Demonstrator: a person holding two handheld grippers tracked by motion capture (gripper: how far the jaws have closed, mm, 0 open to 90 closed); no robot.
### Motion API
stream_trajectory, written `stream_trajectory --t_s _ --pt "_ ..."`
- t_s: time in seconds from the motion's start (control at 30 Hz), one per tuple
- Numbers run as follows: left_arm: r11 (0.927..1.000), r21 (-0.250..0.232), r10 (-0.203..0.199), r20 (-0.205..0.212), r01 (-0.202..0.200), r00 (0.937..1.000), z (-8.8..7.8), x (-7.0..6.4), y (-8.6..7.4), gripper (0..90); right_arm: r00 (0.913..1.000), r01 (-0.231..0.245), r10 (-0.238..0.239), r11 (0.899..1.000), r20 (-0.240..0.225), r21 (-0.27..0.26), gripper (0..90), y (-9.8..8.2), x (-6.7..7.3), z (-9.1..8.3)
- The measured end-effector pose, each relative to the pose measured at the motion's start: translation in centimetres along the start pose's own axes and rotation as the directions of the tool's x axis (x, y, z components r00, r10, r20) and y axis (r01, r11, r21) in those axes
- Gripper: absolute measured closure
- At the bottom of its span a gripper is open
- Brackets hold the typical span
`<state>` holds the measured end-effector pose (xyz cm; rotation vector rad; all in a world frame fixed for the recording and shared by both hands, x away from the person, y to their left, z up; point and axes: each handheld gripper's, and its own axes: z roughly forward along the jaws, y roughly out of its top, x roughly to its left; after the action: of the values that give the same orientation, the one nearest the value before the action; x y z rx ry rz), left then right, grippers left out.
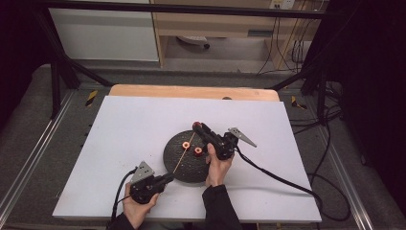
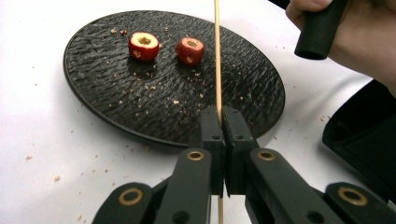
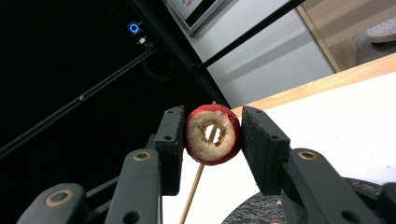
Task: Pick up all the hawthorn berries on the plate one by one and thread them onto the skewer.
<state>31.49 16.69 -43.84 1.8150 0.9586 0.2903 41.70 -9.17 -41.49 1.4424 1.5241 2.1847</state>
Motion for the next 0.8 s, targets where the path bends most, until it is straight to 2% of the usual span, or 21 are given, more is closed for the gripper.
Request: stream_trajectory --t_s 0.33,0.8 --pt "1.0 -0.005 -0.007 0.001 0.007 1.0 0.7 0.1 1.3 88.3 0.9999 -0.004 0.004 1.0 -0.009 0.022 61.2 -0.6 0.2 -0.2" --pt "0.9999 0.0 0.016 -0.001 -0.016 0.9999 1.9 0.1 3.3 88.5 0.9998 0.013 -0.013 0.999 -0.014 0.047 61.2 -0.8 0.8 -0.8"
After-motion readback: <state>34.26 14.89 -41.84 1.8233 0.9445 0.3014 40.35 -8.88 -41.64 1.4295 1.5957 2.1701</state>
